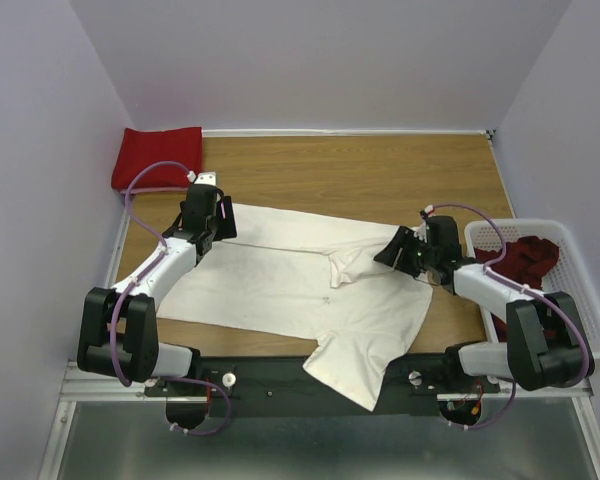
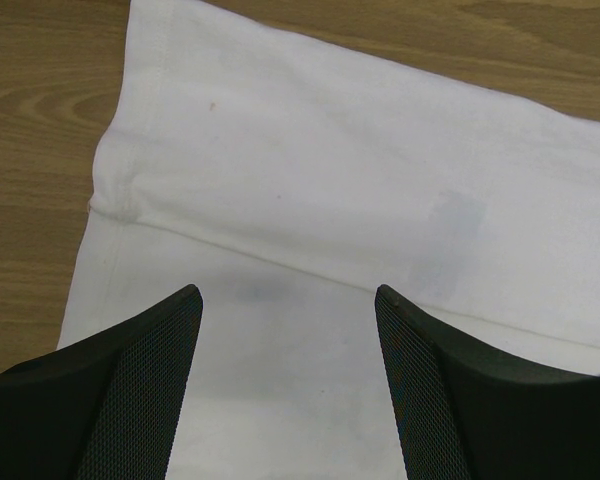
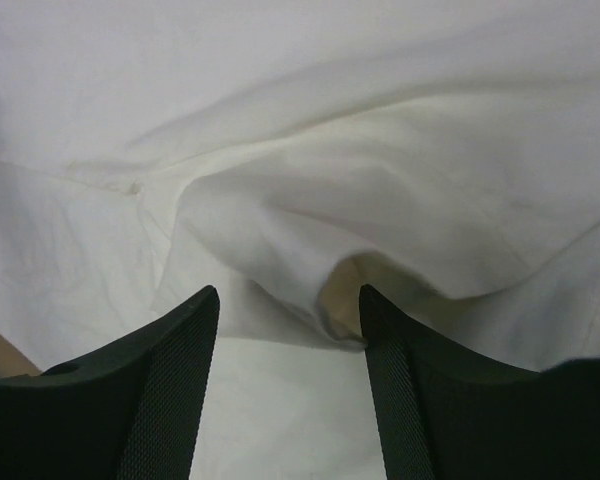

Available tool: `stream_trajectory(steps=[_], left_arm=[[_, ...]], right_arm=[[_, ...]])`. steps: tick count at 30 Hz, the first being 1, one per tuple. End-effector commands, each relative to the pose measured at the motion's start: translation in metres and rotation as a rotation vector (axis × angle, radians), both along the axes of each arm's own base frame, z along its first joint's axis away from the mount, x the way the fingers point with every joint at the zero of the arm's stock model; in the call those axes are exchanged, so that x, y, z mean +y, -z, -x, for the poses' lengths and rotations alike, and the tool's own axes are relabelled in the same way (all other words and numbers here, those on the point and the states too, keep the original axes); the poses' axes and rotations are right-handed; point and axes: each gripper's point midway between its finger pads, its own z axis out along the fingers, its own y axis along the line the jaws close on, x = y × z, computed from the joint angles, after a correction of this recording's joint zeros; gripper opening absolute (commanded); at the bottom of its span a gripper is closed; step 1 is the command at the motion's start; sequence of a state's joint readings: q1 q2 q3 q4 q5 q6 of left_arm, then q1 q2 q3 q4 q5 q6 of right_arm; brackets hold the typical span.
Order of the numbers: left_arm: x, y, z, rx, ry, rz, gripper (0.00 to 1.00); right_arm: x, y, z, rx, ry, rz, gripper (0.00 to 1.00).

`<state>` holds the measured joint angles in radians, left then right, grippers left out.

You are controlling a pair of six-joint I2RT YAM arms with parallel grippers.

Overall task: Fold and stack the t-shirts
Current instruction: Fold the tshirt

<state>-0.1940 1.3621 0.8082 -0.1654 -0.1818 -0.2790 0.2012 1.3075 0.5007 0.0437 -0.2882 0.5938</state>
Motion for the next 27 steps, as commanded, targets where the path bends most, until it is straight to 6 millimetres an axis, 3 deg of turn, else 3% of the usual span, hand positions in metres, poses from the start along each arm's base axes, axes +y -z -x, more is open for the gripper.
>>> stream_trajectory(steps=[1, 6, 14, 17, 19, 22, 27], left_arm=[[-0.004, -0.006, -0.007, -0.013, 0.014, -0.002, 0.78], [-0.004, -0.006, -0.007, -0.012, 0.015, -0.001, 0.78], [-0.005, -0.005, -0.007, -0.009, 0.019, 0.002, 0.78], [-0.005, -0.006, -0.008, -0.012, 0.016, 0.005, 0.77], [-0.005, -0.006, -0.008, -0.011, 0.019, 0.005, 0.77], [-0.006, -0.005, -0.007, -0.009, 0.020, 0.005, 0.77], [-0.006, -0.003, -0.007, -0.003, 0.024, 0.007, 0.77]], right_arm=[[0.019, -0.025, -0.007, -0.076, -0.116, -0.072, 0.63], [0.034, -0.048, 0.005, -0.084, -0.194, -0.165, 0.53], [0.049, -0.081, 0.027, -0.074, -0.269, -0.271, 0.53], [0.051, -0.100, 0.027, -0.090, -0.270, -0.287, 0.53], [0.050, -0.102, 0.027, -0.089, -0.259, -0.281, 0.53], [0.045, -0.090, 0.033, -0.034, -0.233, -0.261, 0.53], [0.038, -0.047, 0.055, 0.092, -0.195, -0.233, 0.53]])
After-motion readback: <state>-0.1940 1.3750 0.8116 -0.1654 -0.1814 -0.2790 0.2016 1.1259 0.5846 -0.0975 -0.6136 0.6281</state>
